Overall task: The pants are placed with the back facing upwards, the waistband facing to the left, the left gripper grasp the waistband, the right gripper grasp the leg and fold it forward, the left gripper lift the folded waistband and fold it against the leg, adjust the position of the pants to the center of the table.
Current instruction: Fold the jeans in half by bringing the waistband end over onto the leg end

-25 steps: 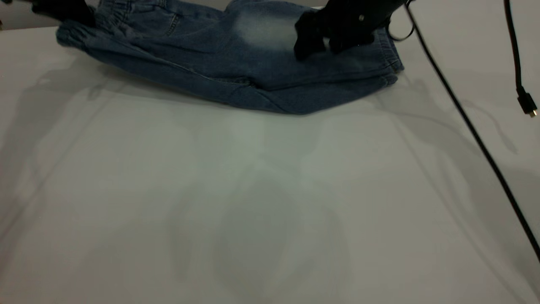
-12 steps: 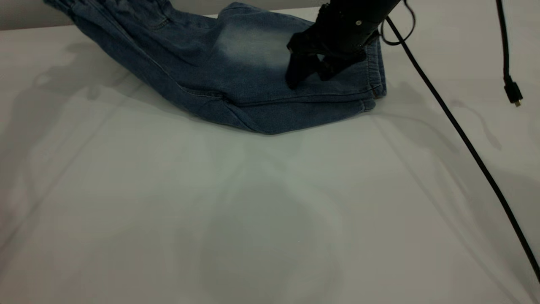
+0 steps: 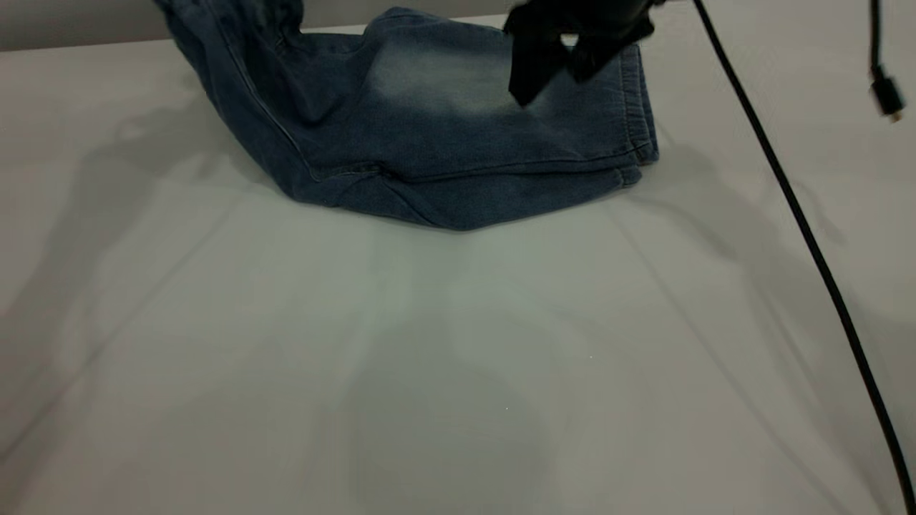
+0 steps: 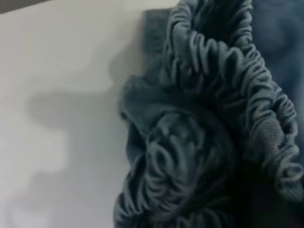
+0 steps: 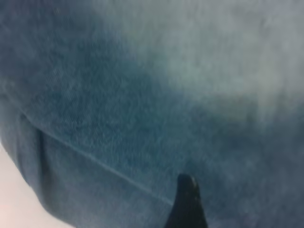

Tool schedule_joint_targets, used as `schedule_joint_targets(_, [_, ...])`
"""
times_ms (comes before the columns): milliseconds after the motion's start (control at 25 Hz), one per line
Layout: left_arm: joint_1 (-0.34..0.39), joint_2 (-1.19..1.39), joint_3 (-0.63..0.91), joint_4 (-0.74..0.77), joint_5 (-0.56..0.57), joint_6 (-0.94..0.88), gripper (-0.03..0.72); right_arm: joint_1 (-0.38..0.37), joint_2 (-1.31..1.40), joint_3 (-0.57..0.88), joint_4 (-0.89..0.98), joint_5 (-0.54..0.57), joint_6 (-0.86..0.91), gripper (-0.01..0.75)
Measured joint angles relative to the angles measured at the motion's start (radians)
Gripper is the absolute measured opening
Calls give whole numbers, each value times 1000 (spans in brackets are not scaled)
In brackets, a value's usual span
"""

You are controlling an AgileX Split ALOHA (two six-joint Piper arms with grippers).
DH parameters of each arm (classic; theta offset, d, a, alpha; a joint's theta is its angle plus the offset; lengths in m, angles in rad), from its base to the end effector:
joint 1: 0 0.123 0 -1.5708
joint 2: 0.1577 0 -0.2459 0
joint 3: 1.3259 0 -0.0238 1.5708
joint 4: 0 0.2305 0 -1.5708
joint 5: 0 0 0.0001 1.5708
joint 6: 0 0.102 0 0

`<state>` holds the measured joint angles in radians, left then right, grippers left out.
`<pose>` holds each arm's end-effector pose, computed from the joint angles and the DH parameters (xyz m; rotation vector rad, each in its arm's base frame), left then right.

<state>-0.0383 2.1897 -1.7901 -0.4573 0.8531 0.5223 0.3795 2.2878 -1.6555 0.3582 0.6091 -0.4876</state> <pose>0.4399 -0.0508 0.1639 0.4292 2.5970 -0.3961 0.4022 0.1825 0.0914 -0.8169 2.5712 0.3301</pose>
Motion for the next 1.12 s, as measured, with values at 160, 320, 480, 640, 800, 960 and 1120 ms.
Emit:
schedule_joint_targets(160, [-67,0,-32,1,35,3,97,0,20,-9,-66,-33,25,484])
schedule_joint_targets(320, [-124,0,-84,1,51,3,97,-1,42,-9,-118,-77,62,484])
schedule_joint_targets(480, [-175,0,-144,4,85,2,97,0,74,-9,-124,-103,69,484])
schedule_joint_targets(640, [-216,0,-192,4,85,2,97,0,104,-9,-148,-107,69,484])
schedule_joint_targets(800, [-235,0,-218,8,90,0,97,0,131,-9,-156,-82,91,483])
schedule_joint_targets(960, [-239,1,-218,12,88,0,97,0,132,-11,-158,-12,94,483])
schedule_joint_targets(1120, [-249,1,-218,7,75,0,97,10,127,-11,-174,73,116,483])
